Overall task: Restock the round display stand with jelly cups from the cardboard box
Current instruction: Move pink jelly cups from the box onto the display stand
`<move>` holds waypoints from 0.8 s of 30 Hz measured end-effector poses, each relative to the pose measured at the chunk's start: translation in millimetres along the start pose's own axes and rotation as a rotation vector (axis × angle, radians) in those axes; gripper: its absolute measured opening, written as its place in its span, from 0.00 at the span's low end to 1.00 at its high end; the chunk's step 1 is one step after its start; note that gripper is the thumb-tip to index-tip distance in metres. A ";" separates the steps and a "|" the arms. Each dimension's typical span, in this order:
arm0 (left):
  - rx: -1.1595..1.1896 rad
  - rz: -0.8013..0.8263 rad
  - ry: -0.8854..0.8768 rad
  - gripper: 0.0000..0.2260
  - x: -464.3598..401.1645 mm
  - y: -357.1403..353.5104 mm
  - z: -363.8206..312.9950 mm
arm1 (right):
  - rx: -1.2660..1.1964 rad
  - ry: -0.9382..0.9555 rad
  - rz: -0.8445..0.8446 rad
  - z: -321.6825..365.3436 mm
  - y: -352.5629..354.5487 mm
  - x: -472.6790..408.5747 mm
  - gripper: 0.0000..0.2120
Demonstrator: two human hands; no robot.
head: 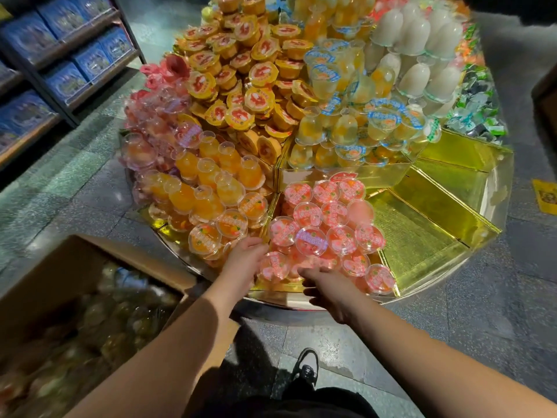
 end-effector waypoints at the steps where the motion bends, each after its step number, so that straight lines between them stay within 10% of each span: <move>1: -0.009 -0.004 -0.024 0.13 11.0 13.8 -2.9 | 0.091 0.041 0.011 2.2 -7.4 9.5 0.15; 17: -0.074 -0.776 0.100 0.06 204.7 362.3 90.7 | 1.320 0.537 0.292 -4.5 -360.1 56.0 0.11; 24: -0.120 -0.843 0.360 0.06 290.2 436.1 190.0 | 1.788 0.573 0.375 -70.7 -486.8 18.4 0.12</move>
Point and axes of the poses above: each hand's wrist, its own x-axis away from the middle knuckle, its own y-axis out of the back of the hand, z = x × y, the point moved 4 cm from there along -x, towards the middle knuckle, and after that the axes turned 11 degrees about -y, right-handed, at the moved point
